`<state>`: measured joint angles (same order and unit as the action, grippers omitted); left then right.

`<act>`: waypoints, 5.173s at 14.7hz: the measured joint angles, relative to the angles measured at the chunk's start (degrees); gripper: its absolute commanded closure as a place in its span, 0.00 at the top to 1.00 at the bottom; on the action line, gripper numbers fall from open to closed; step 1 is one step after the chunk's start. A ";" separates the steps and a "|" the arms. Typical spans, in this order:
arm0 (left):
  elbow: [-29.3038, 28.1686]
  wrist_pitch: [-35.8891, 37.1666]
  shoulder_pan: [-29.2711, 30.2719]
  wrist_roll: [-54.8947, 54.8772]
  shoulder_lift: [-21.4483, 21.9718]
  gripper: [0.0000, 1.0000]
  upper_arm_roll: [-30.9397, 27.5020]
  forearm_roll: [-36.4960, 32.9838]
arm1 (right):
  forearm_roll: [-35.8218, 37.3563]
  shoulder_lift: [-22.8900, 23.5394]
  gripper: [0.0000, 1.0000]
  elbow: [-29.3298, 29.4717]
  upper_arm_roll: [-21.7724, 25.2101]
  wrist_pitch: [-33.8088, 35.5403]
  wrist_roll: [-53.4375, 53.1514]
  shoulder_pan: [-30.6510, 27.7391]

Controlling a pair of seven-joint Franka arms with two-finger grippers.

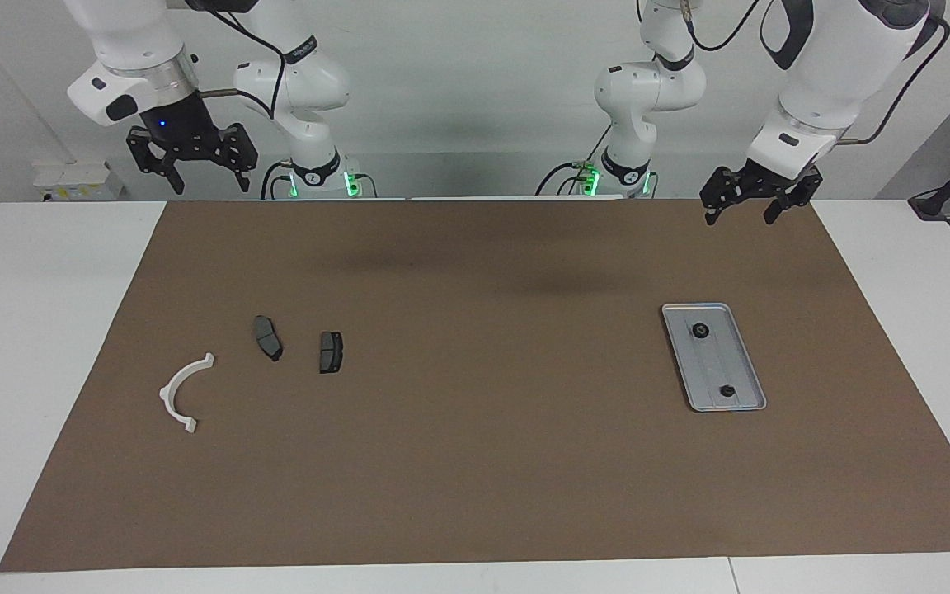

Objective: Place bearing gear from tray to pile
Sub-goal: 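Reach the left gripper toward the dark bearing on the silver tray, then lower the left gripper and grasp the dark bearing on the tray, then carry the bearing with the left gripper to the table center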

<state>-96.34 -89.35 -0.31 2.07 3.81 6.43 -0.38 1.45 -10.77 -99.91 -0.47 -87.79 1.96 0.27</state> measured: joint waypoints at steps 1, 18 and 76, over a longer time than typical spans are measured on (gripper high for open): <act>0.00 0.02 -0.01 -0.05 0.00 1.00 0.04 0.00 | 0.00 0.04 1.00 -0.10 0.00 0.00 0.00 0.01; -11.56 -18.29 2.35 2.49 -3.17 1.00 -0.72 0.00 | -0.56 0.08 1.00 -0.29 -0.10 0.00 0.00 2.00; -7.89 -22.69 -10.43 23.03 -11.89 0.00 0.64 -1.92 | -0.59 5.46 1.00 1.90 0.35 -2.83 -1.30 1.37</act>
<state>-104.23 -112.04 -10.73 25.10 -8.09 7.07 -2.30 0.86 -5.31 -98.00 -0.12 -90.62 0.65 1.64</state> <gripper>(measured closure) 0.656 0.000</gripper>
